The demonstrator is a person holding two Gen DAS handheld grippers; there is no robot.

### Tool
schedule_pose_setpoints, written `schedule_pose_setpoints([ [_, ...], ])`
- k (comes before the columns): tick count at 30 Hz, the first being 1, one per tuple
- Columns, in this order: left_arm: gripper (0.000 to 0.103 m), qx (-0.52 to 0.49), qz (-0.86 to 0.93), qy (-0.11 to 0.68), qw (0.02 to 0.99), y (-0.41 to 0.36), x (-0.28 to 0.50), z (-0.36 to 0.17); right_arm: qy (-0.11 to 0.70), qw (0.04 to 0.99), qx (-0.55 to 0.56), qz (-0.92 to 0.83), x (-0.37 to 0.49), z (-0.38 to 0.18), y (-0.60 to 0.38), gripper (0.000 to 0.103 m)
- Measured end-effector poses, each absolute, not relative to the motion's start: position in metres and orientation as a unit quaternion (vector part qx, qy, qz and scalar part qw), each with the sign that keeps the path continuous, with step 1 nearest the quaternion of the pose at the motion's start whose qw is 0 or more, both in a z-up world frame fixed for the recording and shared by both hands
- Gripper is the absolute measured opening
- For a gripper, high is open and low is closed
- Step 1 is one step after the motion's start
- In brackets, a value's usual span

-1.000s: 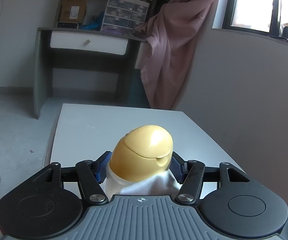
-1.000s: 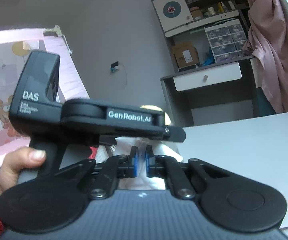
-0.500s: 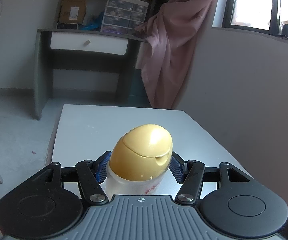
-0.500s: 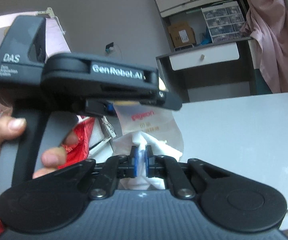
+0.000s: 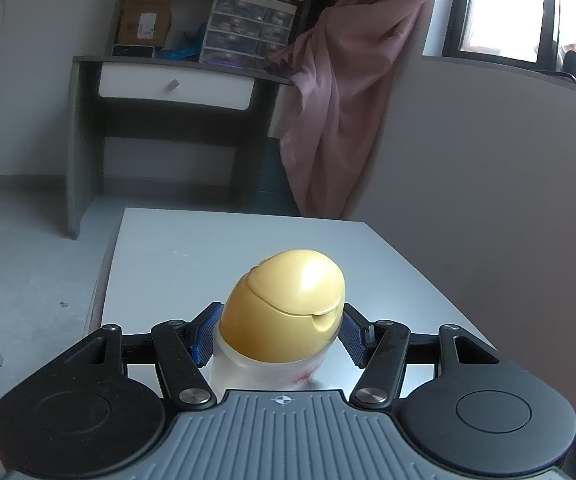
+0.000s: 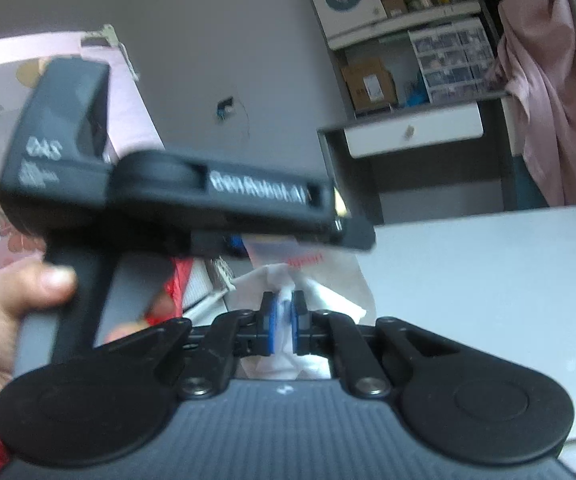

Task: Clean container
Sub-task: 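Rub the tissue over the bottle's label with the right gripper while the left gripper holds it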

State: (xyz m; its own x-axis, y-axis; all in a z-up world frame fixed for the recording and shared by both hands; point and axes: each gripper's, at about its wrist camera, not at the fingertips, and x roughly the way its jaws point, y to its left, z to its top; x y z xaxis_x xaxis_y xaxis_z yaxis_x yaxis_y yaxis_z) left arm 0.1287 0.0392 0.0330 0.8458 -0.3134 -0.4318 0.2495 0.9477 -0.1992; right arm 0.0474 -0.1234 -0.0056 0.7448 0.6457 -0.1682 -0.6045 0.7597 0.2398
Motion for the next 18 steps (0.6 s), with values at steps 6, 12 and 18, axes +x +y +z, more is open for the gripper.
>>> schedule_pose_setpoints([
  [6, 0.061, -0.070, -0.147, 0.236, 0.958, 0.040, 0.128, 0.033, 0.100, 0.930, 0.088, 0.342, 0.045, 0.006, -0.124, 0.007],
  [12, 0.061, -0.070, -0.147, 0.235, 0.958, 0.038, 0.125, 0.031, 0.123, 0.927, 0.087, 0.344, 0.052, -0.004, -0.121, 0.007],
  [18, 0.061, -0.069, -0.146, 0.234, 0.959, 0.035, 0.123, 0.031, 0.144, 0.923, 0.078, 0.347, 0.054, -0.015, -0.116, 0.007],
])
